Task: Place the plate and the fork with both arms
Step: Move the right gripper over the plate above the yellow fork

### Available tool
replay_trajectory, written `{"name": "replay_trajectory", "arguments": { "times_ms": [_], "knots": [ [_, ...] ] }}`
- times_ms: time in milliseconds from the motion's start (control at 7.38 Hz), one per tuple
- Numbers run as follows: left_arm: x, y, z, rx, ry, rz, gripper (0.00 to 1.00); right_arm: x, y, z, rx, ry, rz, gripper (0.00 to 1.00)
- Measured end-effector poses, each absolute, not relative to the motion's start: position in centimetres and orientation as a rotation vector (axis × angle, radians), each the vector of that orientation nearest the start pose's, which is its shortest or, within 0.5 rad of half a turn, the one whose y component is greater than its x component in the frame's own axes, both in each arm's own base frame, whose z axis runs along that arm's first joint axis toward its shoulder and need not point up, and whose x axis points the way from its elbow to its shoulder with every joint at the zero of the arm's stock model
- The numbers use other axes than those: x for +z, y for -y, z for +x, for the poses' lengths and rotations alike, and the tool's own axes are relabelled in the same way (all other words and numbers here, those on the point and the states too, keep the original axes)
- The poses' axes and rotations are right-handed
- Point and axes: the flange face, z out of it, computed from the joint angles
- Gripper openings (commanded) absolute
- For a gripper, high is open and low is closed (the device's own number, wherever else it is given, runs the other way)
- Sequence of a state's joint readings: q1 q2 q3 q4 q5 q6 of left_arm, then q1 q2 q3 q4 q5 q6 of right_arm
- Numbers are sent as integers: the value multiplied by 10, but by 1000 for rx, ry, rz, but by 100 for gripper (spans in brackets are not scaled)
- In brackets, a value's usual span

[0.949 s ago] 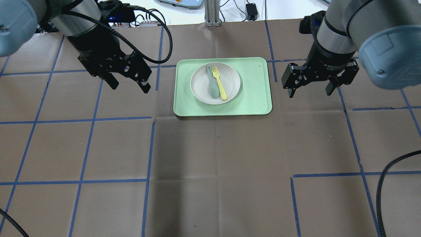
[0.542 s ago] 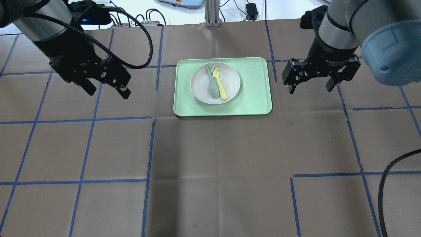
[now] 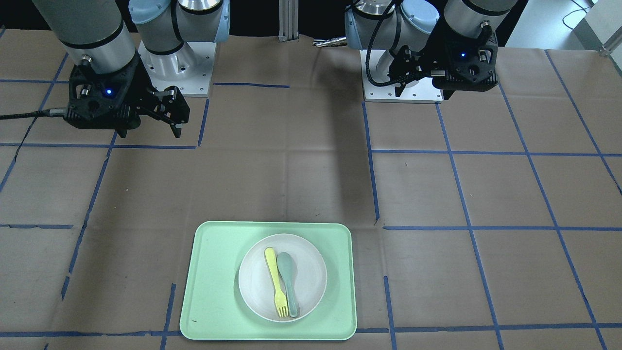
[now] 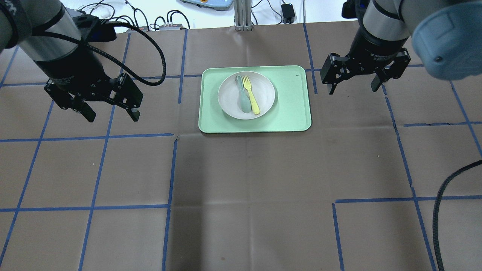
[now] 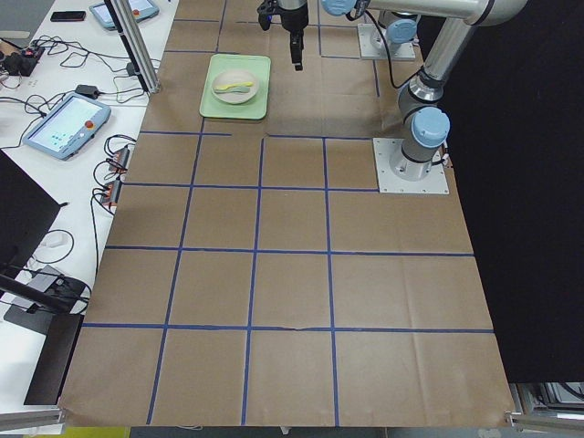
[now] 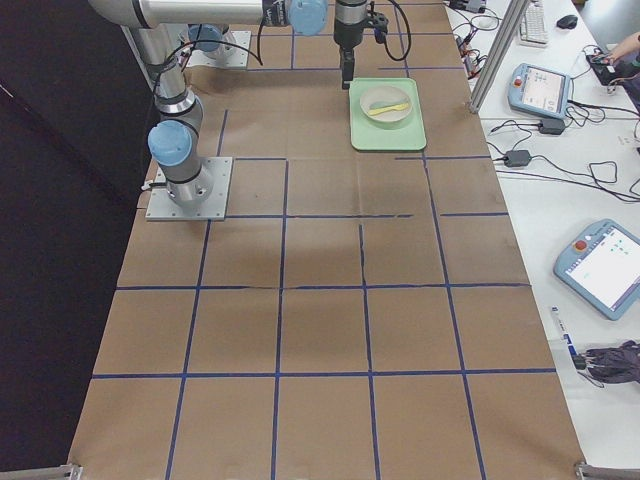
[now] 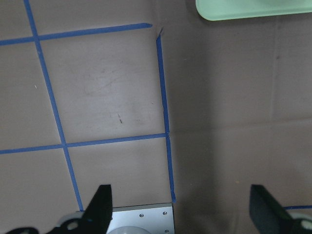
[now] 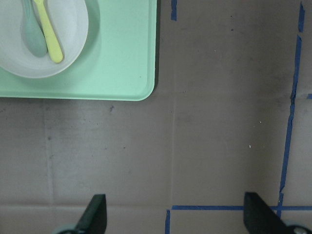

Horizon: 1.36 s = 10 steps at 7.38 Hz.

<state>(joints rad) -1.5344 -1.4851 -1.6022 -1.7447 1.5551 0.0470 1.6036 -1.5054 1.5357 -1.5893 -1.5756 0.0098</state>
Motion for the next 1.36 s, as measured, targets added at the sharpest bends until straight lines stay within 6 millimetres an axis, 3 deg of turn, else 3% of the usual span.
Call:
{"name": "replay_trajectory", "arguments": {
  "times_ms": [271, 542, 814, 1085, 1356],
  "knots": [
    [495, 443, -119, 126, -3153, -9, 100, 465, 550, 182, 33, -3146, -57, 100],
    [497, 437, -120, 102, -3151, -8, 100, 441, 583, 235, 38, -3147, -58, 100],
    [497, 437, -121, 100, -3151, -4, 100, 424, 617, 276, 22, -3146, -48, 100],
    [496, 437, -122, 103, -3151, -5, 100, 400, 643, 304, 37, -3153, -48, 100],
    [495, 437, -122, 106, -3151, -5, 100, 371, 655, 315, 74, -3161, -54, 100]
  ]
}}
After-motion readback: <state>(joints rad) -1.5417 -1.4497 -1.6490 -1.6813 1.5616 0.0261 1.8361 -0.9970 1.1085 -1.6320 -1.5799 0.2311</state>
